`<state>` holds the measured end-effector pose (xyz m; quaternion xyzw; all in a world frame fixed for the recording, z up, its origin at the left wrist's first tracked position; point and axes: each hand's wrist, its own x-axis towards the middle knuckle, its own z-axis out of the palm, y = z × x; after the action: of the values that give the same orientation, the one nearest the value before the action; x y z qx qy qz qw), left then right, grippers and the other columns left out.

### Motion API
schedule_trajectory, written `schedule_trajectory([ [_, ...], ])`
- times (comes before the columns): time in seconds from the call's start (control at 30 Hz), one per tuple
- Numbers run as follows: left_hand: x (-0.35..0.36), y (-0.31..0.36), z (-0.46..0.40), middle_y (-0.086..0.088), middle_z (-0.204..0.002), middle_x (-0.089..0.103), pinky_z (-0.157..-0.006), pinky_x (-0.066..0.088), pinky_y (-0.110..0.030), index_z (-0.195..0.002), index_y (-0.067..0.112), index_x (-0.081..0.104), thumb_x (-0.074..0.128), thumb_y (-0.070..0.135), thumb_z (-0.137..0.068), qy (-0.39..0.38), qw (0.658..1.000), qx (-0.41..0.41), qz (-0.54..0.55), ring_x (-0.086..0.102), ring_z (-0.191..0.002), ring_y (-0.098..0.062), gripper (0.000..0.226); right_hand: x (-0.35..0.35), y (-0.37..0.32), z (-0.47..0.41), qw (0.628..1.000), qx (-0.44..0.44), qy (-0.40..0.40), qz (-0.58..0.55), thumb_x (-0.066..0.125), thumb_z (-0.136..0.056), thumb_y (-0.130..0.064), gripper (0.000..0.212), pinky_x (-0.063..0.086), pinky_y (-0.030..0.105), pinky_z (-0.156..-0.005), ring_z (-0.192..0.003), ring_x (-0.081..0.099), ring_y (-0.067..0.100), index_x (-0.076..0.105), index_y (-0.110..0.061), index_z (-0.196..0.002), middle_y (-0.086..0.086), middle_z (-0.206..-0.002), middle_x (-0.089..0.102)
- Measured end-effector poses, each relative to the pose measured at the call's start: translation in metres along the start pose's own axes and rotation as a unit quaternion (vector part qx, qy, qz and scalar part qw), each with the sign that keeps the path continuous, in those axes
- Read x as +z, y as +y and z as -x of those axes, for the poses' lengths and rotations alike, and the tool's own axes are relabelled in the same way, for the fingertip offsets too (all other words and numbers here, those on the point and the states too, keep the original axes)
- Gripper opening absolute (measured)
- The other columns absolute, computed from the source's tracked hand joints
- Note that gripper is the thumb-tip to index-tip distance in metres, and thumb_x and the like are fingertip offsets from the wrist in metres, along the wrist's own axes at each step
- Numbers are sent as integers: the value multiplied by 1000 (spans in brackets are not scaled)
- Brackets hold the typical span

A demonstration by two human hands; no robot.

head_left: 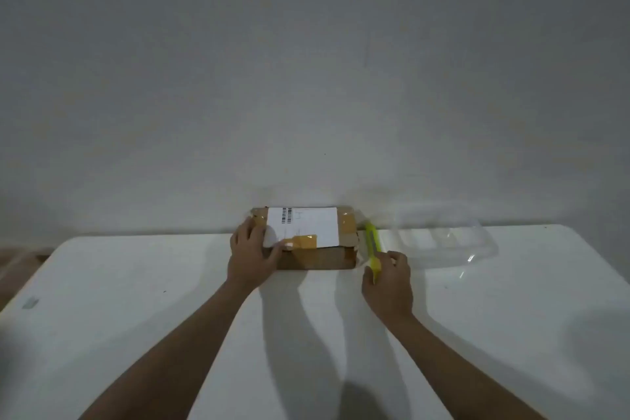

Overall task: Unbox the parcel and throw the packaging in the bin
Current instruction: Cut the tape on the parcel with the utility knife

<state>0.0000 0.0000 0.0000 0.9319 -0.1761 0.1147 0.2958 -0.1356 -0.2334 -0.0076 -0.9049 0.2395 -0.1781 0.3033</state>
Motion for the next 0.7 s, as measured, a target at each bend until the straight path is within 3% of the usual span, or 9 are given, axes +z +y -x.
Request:
schedule_trajectory([
  [0.13,3,5,4,-21,-143,37,-103,41,-46,-125,3,52,59,43,-80,13,996,-31,85,35,-135,-36,61,11,5,0,999,12,24,21,67,-80,-18,36,49,45,-81,-102,53,42,62,-6,-114,23,-112,56],
  [0.23,8,3,7,-15,-147,34,-103,37,-33,-126,5,53,61,40,-80,32,994,-26,106,30,-139,-25,58,18,12,-1,999,6,35,30,68,-78,-14,33,48,44,-78,-94,55,42,65,-6,-110,22,-104,60],
  [0.37,11,3,8,-8,-149,32,-103,36,-28,-127,8,53,70,30,-82,57,991,-27,118,27,-139,-10,52,14,13,-3,999,5,24,23,65,-78,-10,34,48,40,-76,-90,55,39,65,-6,-112,19,-100,58],
  [0.53,11,4,12,-3,-151,31,-97,40,-25,-125,10,55,70,29,-82,71,990,-30,116,28,-140,-9,49,5,6,-5,996,41,-19,-82,62,-76,0,32,49,32,-75,-84,57,31,63,-5,-108,15,-108,47],
  [0.7,10,4,13,0,-152,29,-93,42,-22,-126,12,55,70,29,-82,75,989,-39,123,26,-138,-3,49,-10,3,-3,978,91,-17,-187,72,-75,-4,32,54,34,-79,-86,63,23,67,-13,-106,10,-103,64],
])
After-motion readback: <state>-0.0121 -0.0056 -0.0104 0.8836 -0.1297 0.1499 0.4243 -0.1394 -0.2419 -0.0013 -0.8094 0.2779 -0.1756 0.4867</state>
